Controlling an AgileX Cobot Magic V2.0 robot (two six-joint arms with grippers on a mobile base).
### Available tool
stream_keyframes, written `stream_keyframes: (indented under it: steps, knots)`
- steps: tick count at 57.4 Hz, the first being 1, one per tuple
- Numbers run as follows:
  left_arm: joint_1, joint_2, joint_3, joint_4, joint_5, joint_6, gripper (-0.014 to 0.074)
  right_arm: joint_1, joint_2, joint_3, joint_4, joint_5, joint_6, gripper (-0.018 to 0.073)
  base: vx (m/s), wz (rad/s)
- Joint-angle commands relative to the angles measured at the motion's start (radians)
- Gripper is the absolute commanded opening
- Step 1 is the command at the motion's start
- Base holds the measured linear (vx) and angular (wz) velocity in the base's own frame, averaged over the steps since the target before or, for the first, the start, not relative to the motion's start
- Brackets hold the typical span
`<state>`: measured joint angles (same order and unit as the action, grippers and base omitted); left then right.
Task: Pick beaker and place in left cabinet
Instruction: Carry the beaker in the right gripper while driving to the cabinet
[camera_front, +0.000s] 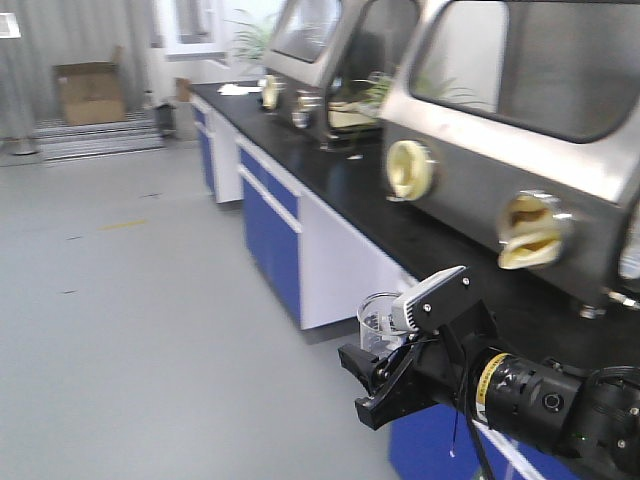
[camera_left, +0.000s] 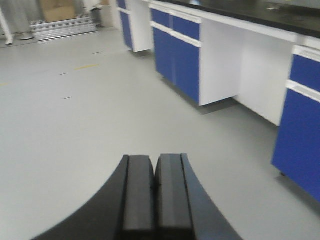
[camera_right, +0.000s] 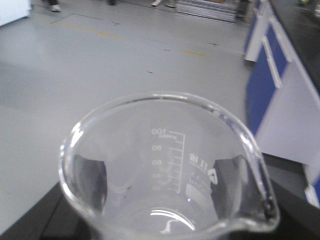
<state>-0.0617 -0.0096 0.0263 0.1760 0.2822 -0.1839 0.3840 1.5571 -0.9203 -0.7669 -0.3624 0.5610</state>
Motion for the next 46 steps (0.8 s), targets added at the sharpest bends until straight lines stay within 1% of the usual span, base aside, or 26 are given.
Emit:
stream_keyframes:
  steps: [1,25,46]
  knots:
    - [-0.001,-0.017,-0.009,-0.002,-0.083,-0.003,0.0004,-0.002,-0.038,-0.033,0.017,-0.068,-0.002,0.0104,-0.04,0.61]
    - [-0.001,-0.017,-0.009,-0.002,-0.083,-0.003,0.0004,-0.002,-0.038,-0.033,0.017,-0.068,-0.002,0.0104,0.05,0.45]
    - [-0.001,-0.017,-0.009,-0.002,-0.083,-0.003,0.0004,-0.002,-0.038,-0.033,0.017,-0.068,-0.002,0.0104,0.23,0.41]
